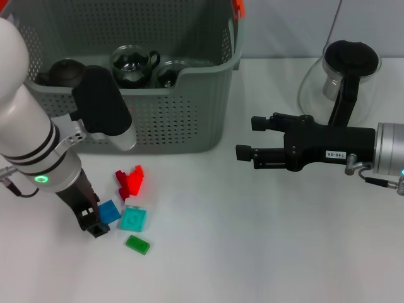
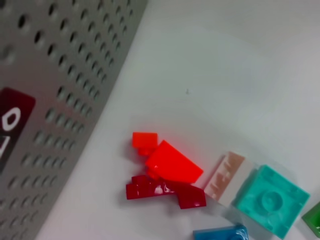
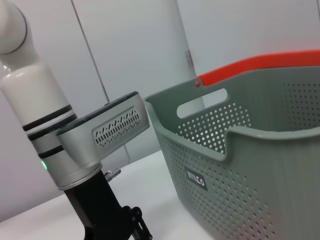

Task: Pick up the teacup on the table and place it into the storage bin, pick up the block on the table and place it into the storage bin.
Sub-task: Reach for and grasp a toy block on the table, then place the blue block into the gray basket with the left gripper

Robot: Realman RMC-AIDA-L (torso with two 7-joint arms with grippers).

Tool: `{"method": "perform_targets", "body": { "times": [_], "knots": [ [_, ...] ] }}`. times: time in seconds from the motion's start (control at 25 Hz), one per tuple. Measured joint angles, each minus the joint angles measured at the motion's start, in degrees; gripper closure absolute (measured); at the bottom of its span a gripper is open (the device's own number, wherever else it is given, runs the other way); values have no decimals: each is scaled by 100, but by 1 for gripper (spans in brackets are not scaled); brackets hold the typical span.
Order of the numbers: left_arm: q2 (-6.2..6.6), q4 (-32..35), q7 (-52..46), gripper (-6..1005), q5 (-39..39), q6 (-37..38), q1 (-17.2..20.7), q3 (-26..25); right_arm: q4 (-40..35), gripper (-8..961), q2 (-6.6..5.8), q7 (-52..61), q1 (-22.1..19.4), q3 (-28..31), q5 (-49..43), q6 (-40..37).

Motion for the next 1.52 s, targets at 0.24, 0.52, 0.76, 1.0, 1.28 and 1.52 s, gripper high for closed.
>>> {"method": "perform_targets", "body": {
  "times": [0.24, 0.52, 0.76, 1.0, 1.28, 1.52],
  "knots": [
    [-5, -62, 24, 411, -6, -36, -21, 0, -5, 38, 0, 0, 0, -9, 0, -6],
    [-13, -245, 41, 424, -7, -94, -111, 0, -7, 38, 0, 0, 0, -17, 0, -7],
    [-9, -253, 41, 476, -7, -108, -143, 1, -4, 38, -7, 0, 0, -11, 0, -7],
    [-5, -358, 5, 549, -7, -117, -222, -19, -7, 38, -9, 0, 0, -3, 0, -7],
    [14, -357, -88, 590, -6, -72, -288, -27, -14, 38, -9, 0, -4, 6, 0, -7],
    [-55, 524, -137, 598, -13, 527, -98, -402, -16, 38, -14, 0, -7, 8, 0, -15]
  ]
}}
